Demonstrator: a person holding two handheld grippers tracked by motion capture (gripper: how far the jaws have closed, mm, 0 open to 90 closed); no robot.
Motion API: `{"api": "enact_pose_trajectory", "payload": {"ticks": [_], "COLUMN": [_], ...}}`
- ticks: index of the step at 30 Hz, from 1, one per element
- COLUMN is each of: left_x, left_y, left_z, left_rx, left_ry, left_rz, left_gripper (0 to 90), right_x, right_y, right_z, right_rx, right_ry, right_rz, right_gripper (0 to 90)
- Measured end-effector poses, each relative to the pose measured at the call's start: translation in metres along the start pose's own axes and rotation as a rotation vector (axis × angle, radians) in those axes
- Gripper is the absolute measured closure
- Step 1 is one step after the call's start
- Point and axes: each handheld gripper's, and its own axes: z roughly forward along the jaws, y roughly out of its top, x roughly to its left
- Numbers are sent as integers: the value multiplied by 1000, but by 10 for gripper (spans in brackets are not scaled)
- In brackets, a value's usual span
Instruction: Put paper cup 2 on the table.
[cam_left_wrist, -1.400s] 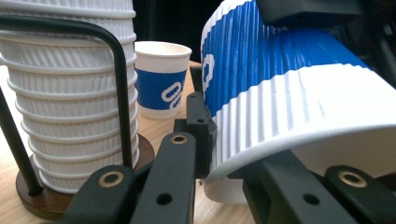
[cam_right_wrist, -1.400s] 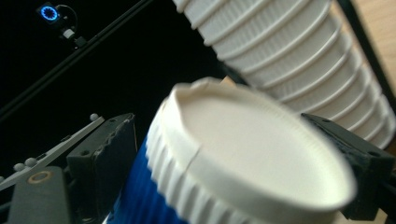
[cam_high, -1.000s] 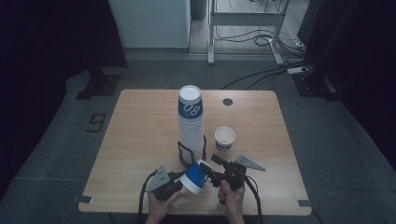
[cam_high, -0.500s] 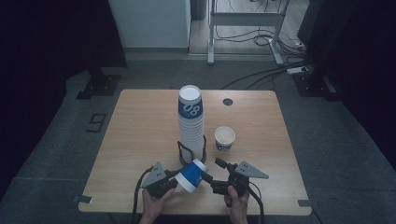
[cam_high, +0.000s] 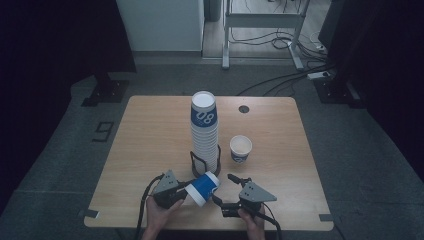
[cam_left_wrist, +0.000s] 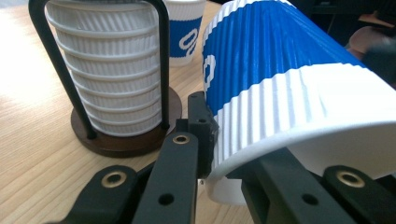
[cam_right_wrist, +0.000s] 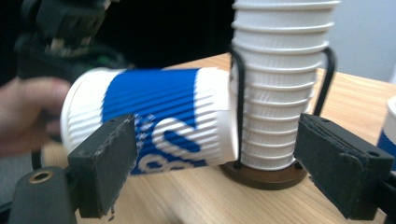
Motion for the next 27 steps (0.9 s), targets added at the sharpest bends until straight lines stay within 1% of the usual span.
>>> {"api": "enact_pose_trajectory", "payload": {"ticks": [2,4,5,6,8,9,11,12,13,15,16,18,19,20,21,22,23,24,25,26,27], "left_x": [1,3,3,3,2,2,2,3,3,3,3,4,4,4,5,4,4,5,5,6,6], "left_y": [2,4,5,5,7,8,11,13,14,18,19,21,23,23,24,25,25,26,26,27,27], "left_z": [0,0,1,2,5,5,7,7,8,10,10,11,12,12,13,14,14,16,18,18,18], "left_rx": [20,40,59,71,102,115,139,158,170,207,215,234,247,262,286,298,298,326,340,355,355], "left_ry": [-6,-4,-13,-14,-5,-7,-16,-19,-22,-29,-30,-36,-38,-42,-48,-48,-48,-60,-64,-74,-74], "left_rz": [-4,-15,-19,-16,-8,-7,-8,-4,-2,6,10,2,7,5,12,16,16,15,14,14,14], "left_gripper": [852,852,852,852,852,852,852,852,851,851,851,851,851,851,851,851,852,851,851,851,851], "right_x": [4,6,8,9,11,12,15,16,17,19,20,21,21,22,23,23,24,25,25,26,26], "right_y": [0,-1,-1,-1,-3,-4,-6,-6,-7,-7,-7,-7,-8,-8,-8,-8,-8,-8,-8,-8,-8], "right_z": [1,1,2,3,5,6,7,7,7,7,7,7,7,8,8,8,9,9,10,10,10], "right_rx": [13,24,33,42,70,77,92,99,104,113,120,132,141,151,158,176,177,189,196,209,209], "right_ry": [10,5,3,-1,14,10,5,-2,-12,-13,-28,-20,-26,-25,-28,-36,-38,-37,-37,-22,-22], "right_rz": [-42,-67,-88,-109,-153,-168,-213,-225,-251,-272,-293,-323,-342,-361,-371,-396,-406,-419,-430,-448,-448], "right_gripper": [128,127,130,128,132,132,131,131,130,129,129,129,129,129,129,129,129,129,132,134,134]}}
